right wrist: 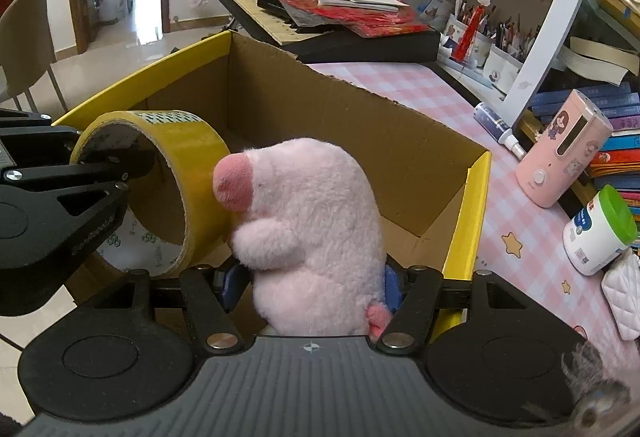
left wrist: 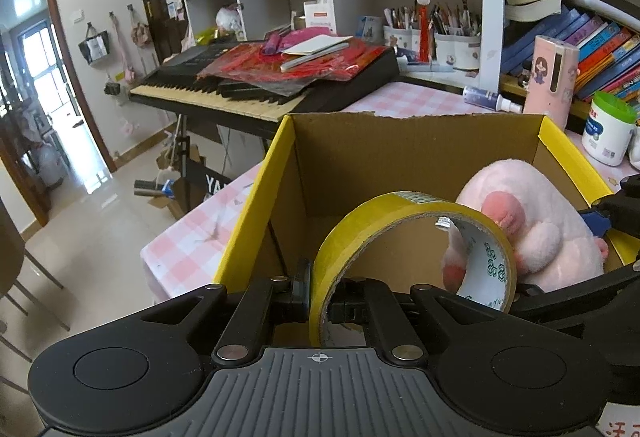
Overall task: Organize objects
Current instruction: 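Carry the pig and tape roll over the yellow cardboard box with both tools, then open both tools to drop the pig and tape into the box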
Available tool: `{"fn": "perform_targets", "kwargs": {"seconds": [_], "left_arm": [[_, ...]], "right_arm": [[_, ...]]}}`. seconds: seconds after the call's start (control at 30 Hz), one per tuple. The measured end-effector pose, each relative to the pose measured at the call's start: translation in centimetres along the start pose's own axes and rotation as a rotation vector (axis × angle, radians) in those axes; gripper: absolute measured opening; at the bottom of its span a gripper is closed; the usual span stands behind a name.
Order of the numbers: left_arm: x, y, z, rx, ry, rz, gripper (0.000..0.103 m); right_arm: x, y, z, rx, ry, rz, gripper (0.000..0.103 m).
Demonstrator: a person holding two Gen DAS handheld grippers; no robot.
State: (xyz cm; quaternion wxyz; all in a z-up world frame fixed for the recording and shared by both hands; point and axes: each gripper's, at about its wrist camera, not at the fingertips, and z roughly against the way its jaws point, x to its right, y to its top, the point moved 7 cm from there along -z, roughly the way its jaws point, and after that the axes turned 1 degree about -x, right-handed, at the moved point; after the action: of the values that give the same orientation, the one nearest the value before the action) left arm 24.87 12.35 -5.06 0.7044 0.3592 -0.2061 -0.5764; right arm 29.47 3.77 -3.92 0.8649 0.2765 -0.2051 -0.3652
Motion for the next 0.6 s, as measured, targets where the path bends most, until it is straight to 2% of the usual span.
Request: {"fn": "perform_targets", "kwargs": {"seconds": [0.13, 0.4, 0.47, 0.6], "left_arm": [[0.0, 0.0, 0.0, 0.003, 0.007, 0.009, 0.008], [-0.1, 0.2, 1.0, 0.031, -0.01, 0.039, 0.019], [-0.1, 0.3, 1.5, 0.042, -0.012, 0.037, 0.028], [-0.3, 0.4, 2.7, 0.07, -0.031, 0.031, 0.039]], "right_arm": [[0.0, 0.0, 0.0, 0.001, 0.0, 0.0, 0.062], [0.0, 0.1, 0.2, 0.016, -0.003, -0.007, 0.066], [-0.1, 0.1, 0.5, 0.028, -0.011, -0.014, 0.069], [-0.3, 0.2, 1.3, 0.059, -0.055, -0.022, 0.075]]}}
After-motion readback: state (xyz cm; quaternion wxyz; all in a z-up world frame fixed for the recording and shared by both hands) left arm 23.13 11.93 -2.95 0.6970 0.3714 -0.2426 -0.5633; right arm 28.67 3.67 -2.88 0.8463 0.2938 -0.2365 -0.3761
